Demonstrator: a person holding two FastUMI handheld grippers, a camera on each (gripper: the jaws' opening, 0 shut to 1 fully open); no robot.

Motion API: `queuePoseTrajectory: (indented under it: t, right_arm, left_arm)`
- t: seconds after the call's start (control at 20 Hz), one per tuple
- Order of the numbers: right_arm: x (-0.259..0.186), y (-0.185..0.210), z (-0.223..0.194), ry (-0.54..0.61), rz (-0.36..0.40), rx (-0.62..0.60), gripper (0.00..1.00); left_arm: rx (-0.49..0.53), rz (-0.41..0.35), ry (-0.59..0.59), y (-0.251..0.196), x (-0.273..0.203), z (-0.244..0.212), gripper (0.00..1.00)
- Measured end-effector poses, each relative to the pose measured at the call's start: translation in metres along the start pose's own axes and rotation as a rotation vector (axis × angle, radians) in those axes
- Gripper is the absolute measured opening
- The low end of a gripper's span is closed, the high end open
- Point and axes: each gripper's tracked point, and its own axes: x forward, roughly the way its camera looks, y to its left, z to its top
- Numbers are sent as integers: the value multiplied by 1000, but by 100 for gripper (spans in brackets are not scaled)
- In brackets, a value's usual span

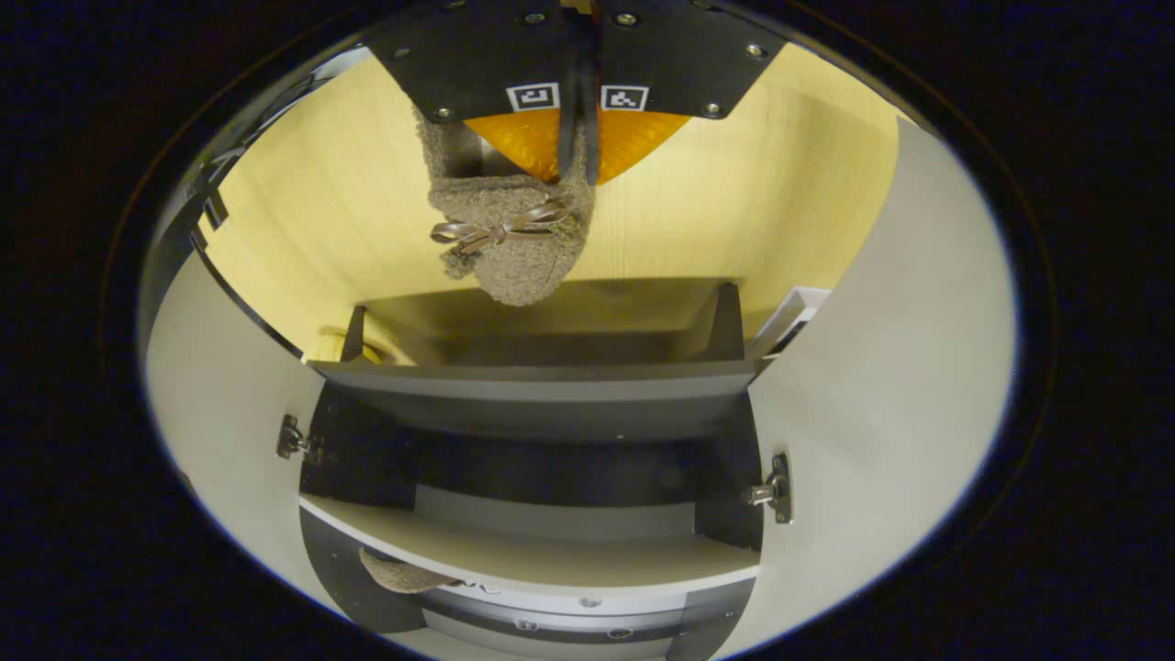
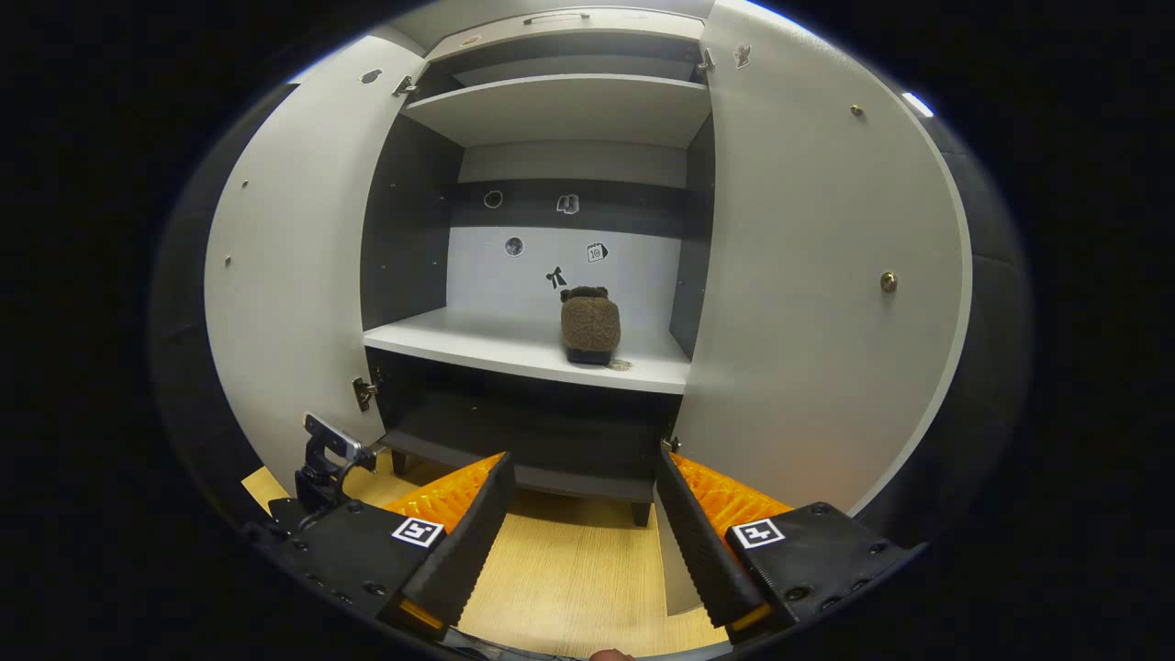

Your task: Grab one shoe with the right hand and put it into the shoe cabinet, grab the other shoe with the left hand and put it into the shoe cabinet; then close the right door with the right hand and the left door with the left hand.

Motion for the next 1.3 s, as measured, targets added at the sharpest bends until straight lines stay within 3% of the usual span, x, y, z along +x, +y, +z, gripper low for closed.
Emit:
queuePoseTrajectory:
  t: [0.9, 1.3]
  right_arm:
    - [-22, -3, 5, -39, 9, 15, 98]
    - [-28, -8, 6, -47, -10, 24, 98]
  left_arm:
    - [-55, -20, -425, -10, -136, 232, 1]
    - [-89, -13, -562, -3, -128, 341, 1]
